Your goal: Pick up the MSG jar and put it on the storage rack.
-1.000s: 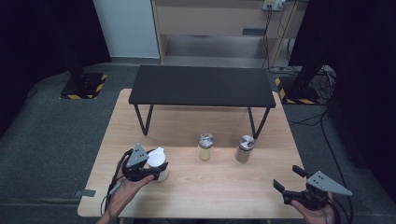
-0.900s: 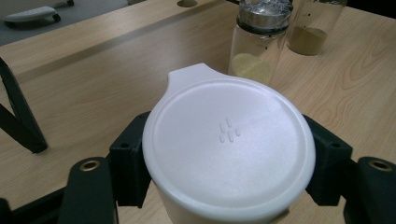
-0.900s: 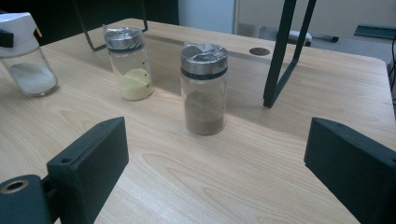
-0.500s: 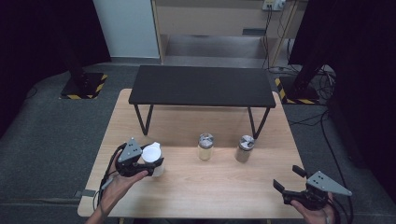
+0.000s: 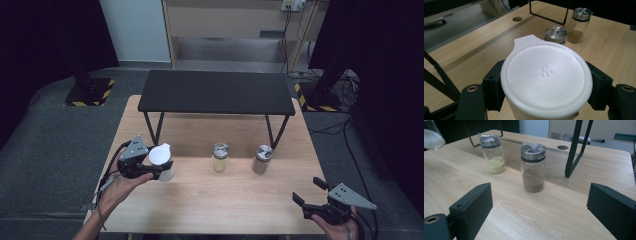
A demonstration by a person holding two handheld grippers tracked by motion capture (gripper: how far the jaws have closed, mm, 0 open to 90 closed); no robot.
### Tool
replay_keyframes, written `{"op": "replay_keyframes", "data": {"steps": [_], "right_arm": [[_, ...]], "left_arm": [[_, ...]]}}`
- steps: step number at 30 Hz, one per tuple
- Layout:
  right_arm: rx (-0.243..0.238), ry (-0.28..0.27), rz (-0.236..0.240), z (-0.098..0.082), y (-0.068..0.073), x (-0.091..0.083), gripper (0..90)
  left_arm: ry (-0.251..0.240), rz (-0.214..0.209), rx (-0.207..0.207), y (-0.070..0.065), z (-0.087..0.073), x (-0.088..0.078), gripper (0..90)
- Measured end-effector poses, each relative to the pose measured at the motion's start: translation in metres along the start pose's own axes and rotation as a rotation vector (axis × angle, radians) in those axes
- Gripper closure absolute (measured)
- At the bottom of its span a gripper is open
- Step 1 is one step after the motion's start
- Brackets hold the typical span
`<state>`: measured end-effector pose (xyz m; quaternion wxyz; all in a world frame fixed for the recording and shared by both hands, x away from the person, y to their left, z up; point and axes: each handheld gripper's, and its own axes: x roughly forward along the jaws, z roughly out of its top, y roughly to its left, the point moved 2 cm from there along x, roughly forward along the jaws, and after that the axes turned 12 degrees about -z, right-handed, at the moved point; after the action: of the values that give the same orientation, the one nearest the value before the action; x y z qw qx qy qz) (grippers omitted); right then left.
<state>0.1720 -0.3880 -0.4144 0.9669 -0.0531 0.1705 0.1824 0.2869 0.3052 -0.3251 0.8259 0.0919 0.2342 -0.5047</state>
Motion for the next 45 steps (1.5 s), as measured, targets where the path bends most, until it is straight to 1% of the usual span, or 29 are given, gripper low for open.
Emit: {"op": "replay_keyframes", "data": {"steps": [4,5,8,9,11,17,18,19,27,29,30,31,38,39,45], "right_arm": [[0.001,0.0,0.0,0.0,0.0,0.0,7.1],[0.001,0.0,0.0,0.0,0.0,0.0,7.0],[0.001,0.0,0.001,0.0,0.0,0.0,7.1],[0.001,0.0,0.001,0.0,0.0,0.0,7.1],[0.002,0.001,0.001,0.0,0.0,0.0,7.1],[0.005,0.001,0.002,0.0,-0.001,0.0,7.1],[0.006,0.001,0.002,0.0,-0.001,0.0,7.1],[0.006,0.001,0.002,0.0,-0.001,0.0,7.1],[0.01,0.0,0.004,-0.001,-0.001,0.001,7.2],[0.01,0.001,0.004,-0.001,-0.001,0.001,7.2],[0.011,0.001,0.005,-0.001,-0.002,0.001,7.3],[0.011,0.001,0.005,-0.001,-0.002,0.001,7.3],[0.02,0.001,0.007,-0.002,-0.003,0.001,7.3],[0.02,0.001,0.007,-0.002,-0.003,0.001,7.3],[0.021,0.001,0.007,-0.002,-0.003,0.002,7.3]], "left_arm": [[-0.004,-0.029,-0.019,0.007,0.014,-0.005,29.9],[-0.007,-0.03,-0.019,0.007,0.017,-0.005,29.9],[-0.002,-0.031,-0.007,0.009,0.028,-0.007,29.9],[0.002,-0.034,-0.004,0.011,0.034,-0.008,29.9],[0.005,-0.036,-0.001,0.012,0.038,-0.009,29.9],[0.011,-0.06,-0.001,0.021,0.059,-0.014,29.9],[0.02,-0.065,0.01,0.022,0.068,-0.016,29.9],[0.02,-0.065,0.01,0.022,0.068,-0.016,29.9],[0.038,-0.083,0.031,0.027,0.102,-0.023,29.9],[0.038,-0.084,0.031,0.029,0.11,-0.025,29.9],[0.037,-0.082,0.032,0.031,0.117,-0.025,29.9],[0.037,-0.082,0.032,0.031,0.117,-0.025,29.9],[0.047,-0.073,0.026,0.04,0.14,-0.022,30.0],[0.042,-0.066,0.021,0.042,0.145,-0.022,30.0],[0.037,-0.031,0.01,0.049,0.157,-0.02,30.0]]}}
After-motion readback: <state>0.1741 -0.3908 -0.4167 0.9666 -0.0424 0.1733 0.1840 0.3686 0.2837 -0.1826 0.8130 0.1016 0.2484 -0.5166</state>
